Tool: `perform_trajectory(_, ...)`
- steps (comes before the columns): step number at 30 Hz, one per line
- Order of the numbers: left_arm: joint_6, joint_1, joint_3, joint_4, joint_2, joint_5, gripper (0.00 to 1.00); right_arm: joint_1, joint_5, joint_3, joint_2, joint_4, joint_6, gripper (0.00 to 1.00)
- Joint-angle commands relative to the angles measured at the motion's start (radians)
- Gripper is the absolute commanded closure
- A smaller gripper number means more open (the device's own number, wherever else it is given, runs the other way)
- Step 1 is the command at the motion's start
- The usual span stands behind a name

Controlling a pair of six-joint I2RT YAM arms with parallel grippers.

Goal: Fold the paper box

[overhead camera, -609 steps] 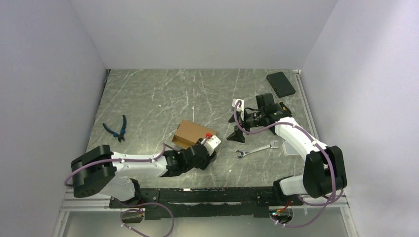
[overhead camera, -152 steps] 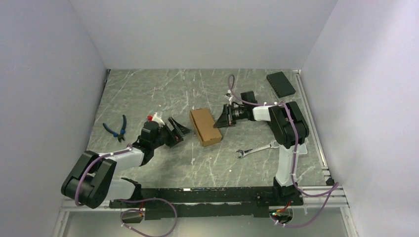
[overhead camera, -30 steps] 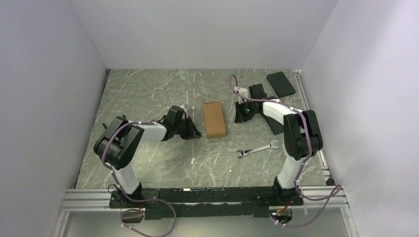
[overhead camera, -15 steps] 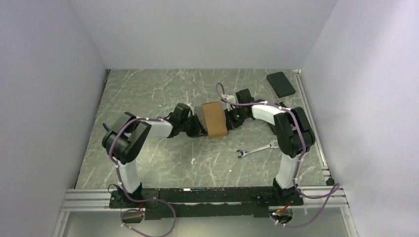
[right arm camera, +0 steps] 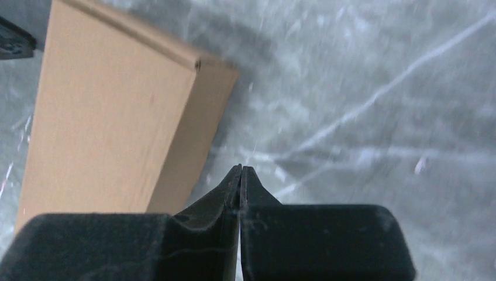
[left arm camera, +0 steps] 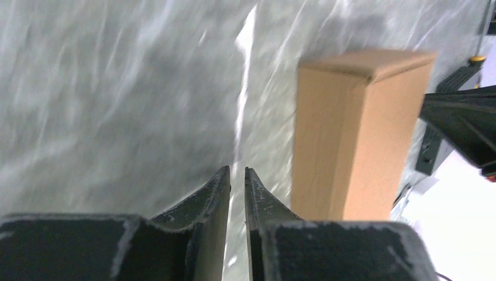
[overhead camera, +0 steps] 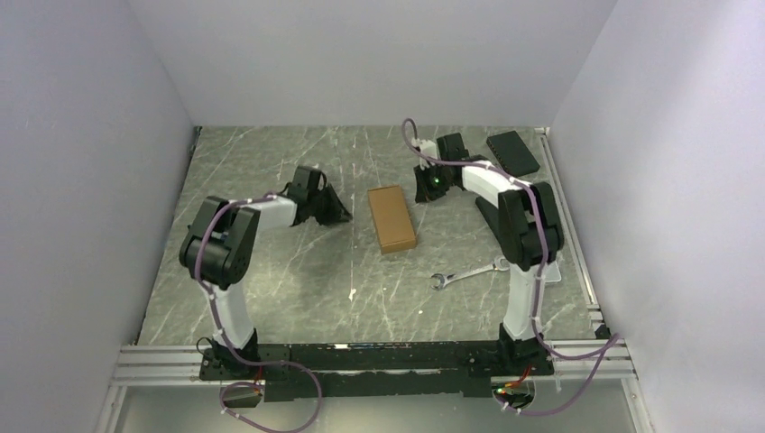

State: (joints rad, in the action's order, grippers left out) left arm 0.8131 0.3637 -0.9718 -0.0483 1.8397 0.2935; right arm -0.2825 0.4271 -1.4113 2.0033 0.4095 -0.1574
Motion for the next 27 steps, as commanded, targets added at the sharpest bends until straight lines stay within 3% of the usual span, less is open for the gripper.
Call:
perform_trajectory(1, -0.049, 0.003, -0.18, 0.031, 0.138, 0.116, 0.8, -0.015, 0.061, -0.136, 0.104, 0.044, 0.031, 0.94)
perform_trajectory(5, -0.034, 0.042, -0.238, 0.003, 0.21, 0.198, 0.8, -0.043, 0.177, -0.116, 0.117, 0.05, 0.045, 0.93)
perform_trajectory(8, -0.021, 0.058, -0.21, -0.013, 0.199, 0.214, 0.8, -0.03, 0.144, -0.073, 0.083, 0.058, 0.03, 0.92)
perform_trajectory(14, 0.005, -0.063, 0.024, -0.023, -0.114, 0.102, 0.77, 0.119, 0.073, 0.02, -0.154, 0.089, -0.064, 0.88)
perform_trajectory(16, -0.035, -0.098, 0.062, 0.036, -0.269, 0.057, 0.69, 0.159, 0.068, 0.071, -0.276, 0.106, -0.121, 0.83)
perform_trajectory(18, -0.087, -0.107, 0.066, 0.147, -0.431, 0.001, 0.56, 0.2, 0.088, 0.127, -0.415, 0.126, -0.187, 0.72)
perform_trajectory(20, -0.131, -0.106, 0.061, 0.246, -0.596, -0.029, 0.39, 0.245, 0.109, 0.167, -0.584, 0.158, -0.253, 0.53)
perform_trajectory(21, -0.146, -0.106, 0.056, 0.283, -0.67, -0.037, 0.3, 0.27, 0.123, 0.178, -0.65, 0.181, -0.287, 0.42)
perform_trajectory(23, -0.16, -0.108, 0.051, 0.33, -0.812, -0.031, 0.09, 0.356, 0.183, 0.205, -0.785, 0.205, -0.327, 0.06)
perform_trajectory(24, -0.161, -0.109, 0.048, 0.345, -0.878, -0.013, 0.02, 0.399, 0.213, 0.219, -0.852, 0.198, -0.308, 0.02)
perform_trajectory(27, -0.13, -0.109, 0.035, 0.405, -1.036, 0.026, 0.0, 0.515, 0.333, 0.211, -1.002, 0.233, -0.194, 0.01)
